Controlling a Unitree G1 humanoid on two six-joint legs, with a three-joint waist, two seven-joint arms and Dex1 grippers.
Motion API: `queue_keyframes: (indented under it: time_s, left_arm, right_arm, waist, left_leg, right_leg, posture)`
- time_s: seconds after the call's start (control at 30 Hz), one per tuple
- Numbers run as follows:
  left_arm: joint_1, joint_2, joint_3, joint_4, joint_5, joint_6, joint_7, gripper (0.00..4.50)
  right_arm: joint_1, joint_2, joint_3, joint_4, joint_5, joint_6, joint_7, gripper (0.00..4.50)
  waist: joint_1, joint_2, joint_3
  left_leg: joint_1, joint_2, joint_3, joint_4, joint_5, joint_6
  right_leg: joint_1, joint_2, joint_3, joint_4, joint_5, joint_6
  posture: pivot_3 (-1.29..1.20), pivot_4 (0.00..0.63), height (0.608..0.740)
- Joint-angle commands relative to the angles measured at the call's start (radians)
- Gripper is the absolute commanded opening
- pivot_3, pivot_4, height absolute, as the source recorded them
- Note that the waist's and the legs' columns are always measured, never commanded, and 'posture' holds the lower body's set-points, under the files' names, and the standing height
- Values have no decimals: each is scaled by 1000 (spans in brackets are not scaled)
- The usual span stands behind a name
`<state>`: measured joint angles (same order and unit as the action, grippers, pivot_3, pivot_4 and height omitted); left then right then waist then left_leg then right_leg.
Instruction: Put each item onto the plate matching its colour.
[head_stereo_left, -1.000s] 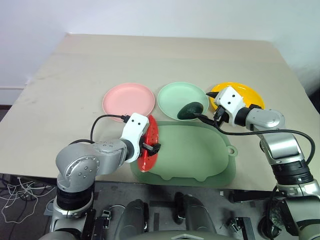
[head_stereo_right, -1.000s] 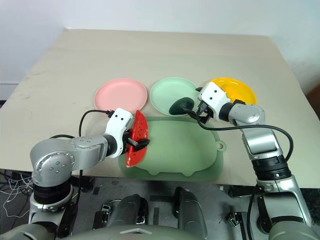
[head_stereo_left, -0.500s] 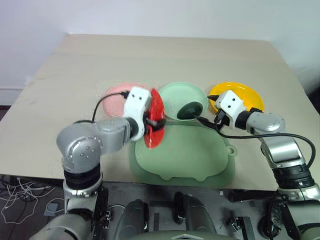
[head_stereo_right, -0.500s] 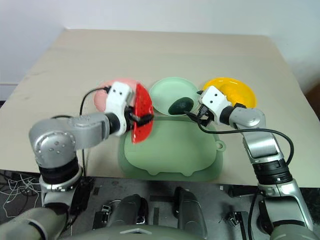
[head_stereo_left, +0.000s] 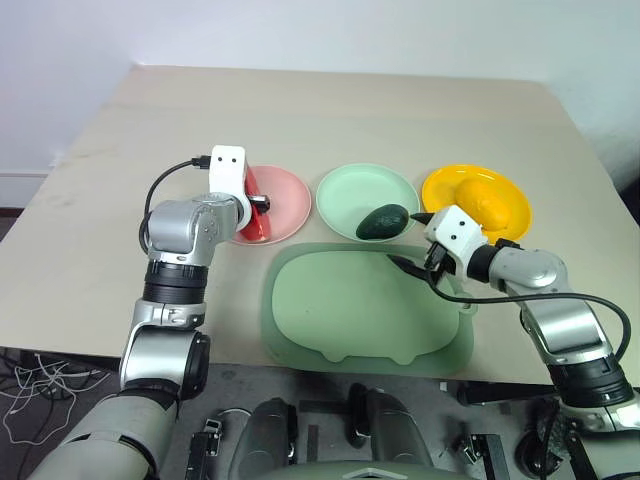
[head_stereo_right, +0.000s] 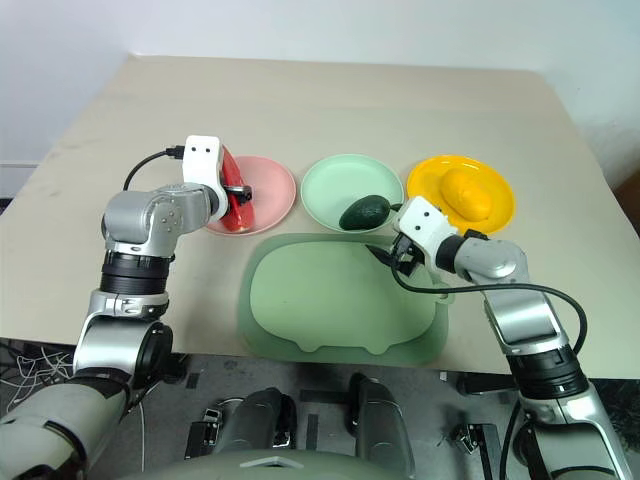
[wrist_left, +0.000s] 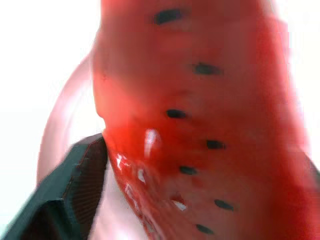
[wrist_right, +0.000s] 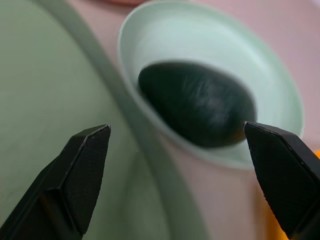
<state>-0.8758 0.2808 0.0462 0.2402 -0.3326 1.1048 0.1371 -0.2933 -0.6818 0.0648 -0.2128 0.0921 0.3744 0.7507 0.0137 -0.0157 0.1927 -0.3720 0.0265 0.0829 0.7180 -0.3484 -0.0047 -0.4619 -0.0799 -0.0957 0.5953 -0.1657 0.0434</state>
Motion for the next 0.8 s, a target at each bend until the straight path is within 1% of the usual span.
queue_keyframes:
  time_s: [0.03,0.13,0.27,0.33,0.4,0.5,0.57,0.63,0.67,0.7,0.8]
  left_arm:
    - [-28,-16,-2,9,29,-50,-42,4485]
    - [-35,-40,57,-42,7,-34,-52,4485]
    - [-11,-32,105,-174,-2,18,-58,4485]
    - [18,-18,144,-279,-22,66,-70,4485]
    - [58,17,175,-371,-39,104,-98,4485]
    - [137,54,204,-494,-60,76,-149,4485]
    - [242,133,187,-582,-29,20,-192,4485]
    - [397,232,177,-678,3,-65,-260,4485]
    - [467,254,189,-719,-1,-97,-289,4485]
    - [580,267,230,-765,-13,-158,-338,4485]
    - [821,273,302,-829,-23,-288,-426,4485]
  right_arm:
    - [30,-35,-65,-66,5,12,-12,4500]
    - [67,-70,-116,-70,19,12,0,4500]
    - [114,-102,-189,-56,58,-1,24,4500]
    - [135,-109,-228,-32,81,-5,35,4500]
    - [139,-111,-242,-4,85,-7,36,4500]
    - [141,-117,-249,58,70,-37,31,4500]
    - [156,-123,-260,73,75,-46,39,4500]
    - [174,-126,-274,70,97,-50,57,4500]
    - [182,-124,-284,68,109,-55,66,4500]
    - [190,-114,-302,58,146,-47,81,4500]
    - [214,-108,-345,35,245,5,132,4500]
  waist:
    - [0,0,0]
    - [0,0,0]
    - [-1,-1,0]
    - [-3,-1,0]
    - [-4,0,0]
    - [-4,0,0]
    - [-2,0,0]
    - [-6,0,0]
    - [-6,0,0]
    - [-7,0,0]
    - [-2,0,0]
  left_leg:
    - [0,0,0,0,0,0]
    - [1,0,0,0,0,-1]
    - [0,1,-1,0,0,0]
    - [1,1,-1,0,0,0]
    - [1,1,-2,0,0,0]
    - [3,2,-1,0,0,-1]
    - [3,2,-1,0,0,-1]
    - [3,2,-1,-1,0,-1]
    - [3,2,0,-2,0,-1]
    - [3,3,0,-2,0,-1]
    - [2,4,0,-1,0,0]
  right_leg:
    - [0,0,0,0,0,0]
    - [0,0,0,0,0,0]
    - [0,0,0,0,0,0]
    - [0,0,0,0,0,0]
    - [0,0,1,1,0,0]
    - [0,1,2,2,0,0]
    - [0,1,2,2,0,0]
    - [0,1,2,2,0,0]
    - [-1,1,3,2,0,0]
    - [-1,1,3,2,0,0]
    - [-1,1,3,1,0,0]
  posture:
    - [0,150,740]
    - [0,150,740]
    - [0,150,740]
    - [0,150,740]
    - [0,150,740]
    - [0,150,740]
    - [0,150,740]
    - [0,150,740]
    - [0,150,740]
    - [0,150,740]
    - [0,150,740]
